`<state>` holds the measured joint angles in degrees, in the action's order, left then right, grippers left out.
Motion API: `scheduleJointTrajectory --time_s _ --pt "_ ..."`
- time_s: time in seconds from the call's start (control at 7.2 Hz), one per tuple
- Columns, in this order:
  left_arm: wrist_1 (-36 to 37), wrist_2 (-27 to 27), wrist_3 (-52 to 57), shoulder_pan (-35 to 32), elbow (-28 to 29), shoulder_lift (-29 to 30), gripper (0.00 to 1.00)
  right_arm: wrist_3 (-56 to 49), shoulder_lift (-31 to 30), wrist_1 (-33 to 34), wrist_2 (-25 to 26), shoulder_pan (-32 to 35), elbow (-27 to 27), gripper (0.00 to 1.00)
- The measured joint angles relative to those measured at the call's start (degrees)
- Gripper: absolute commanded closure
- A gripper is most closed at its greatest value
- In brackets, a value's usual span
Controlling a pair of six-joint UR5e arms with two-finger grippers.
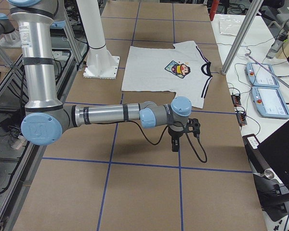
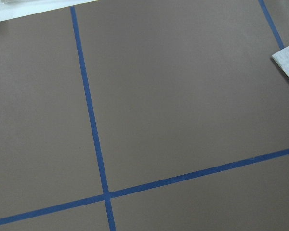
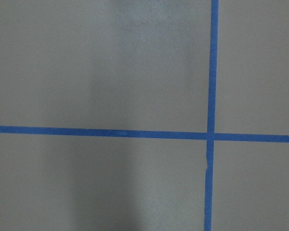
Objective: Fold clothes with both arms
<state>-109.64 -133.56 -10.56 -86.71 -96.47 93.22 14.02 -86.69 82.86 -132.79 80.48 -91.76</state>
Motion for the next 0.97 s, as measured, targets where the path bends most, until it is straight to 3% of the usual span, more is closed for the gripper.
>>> scheduleJointTrajectory --time_s 0.69,0.97 --pt "-1.8 -0.3 -0.3 0.2 0.5 -0.7 0.00 0.0 0.9 -0.8 -0.2 -0.5 1.9 0.00" --pt "-1.9 -0.2 -0.1 0.4 0.8 -0.7 0.00 0.8 1.1 -6.8 -0.3 -2.6 4.5 0.00"
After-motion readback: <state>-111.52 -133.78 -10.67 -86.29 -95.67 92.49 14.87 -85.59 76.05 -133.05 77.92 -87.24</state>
